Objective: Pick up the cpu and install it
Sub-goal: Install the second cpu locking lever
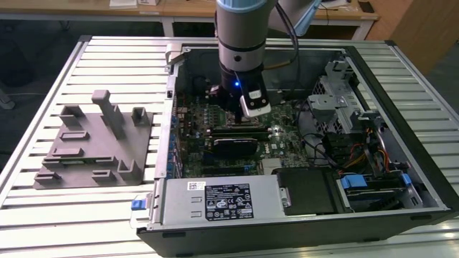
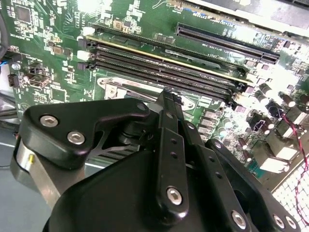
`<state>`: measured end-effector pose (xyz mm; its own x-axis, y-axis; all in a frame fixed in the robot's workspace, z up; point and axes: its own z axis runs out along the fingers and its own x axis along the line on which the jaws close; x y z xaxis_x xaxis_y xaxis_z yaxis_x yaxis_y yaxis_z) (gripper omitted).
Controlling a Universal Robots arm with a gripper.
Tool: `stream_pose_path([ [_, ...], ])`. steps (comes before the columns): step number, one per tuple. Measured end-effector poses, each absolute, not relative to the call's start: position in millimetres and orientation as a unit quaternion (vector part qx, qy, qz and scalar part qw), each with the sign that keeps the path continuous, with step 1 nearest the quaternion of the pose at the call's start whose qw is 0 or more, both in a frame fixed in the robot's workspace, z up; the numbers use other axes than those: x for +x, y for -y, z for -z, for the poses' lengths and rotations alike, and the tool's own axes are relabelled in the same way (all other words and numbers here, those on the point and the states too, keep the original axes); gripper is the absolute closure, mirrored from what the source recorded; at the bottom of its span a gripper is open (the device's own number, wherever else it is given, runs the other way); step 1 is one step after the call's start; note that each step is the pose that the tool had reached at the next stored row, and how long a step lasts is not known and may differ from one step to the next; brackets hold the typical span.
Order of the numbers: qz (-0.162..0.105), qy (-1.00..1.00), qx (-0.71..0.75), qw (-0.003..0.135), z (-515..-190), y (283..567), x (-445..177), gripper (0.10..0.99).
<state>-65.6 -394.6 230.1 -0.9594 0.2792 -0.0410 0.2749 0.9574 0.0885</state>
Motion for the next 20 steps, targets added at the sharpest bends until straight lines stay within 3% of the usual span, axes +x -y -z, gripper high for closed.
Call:
stream_pose_path([
  [20, -0.041, -0.989, 0.138, 0.026, -224.1, 395.2, -65.6, 0.980],
])
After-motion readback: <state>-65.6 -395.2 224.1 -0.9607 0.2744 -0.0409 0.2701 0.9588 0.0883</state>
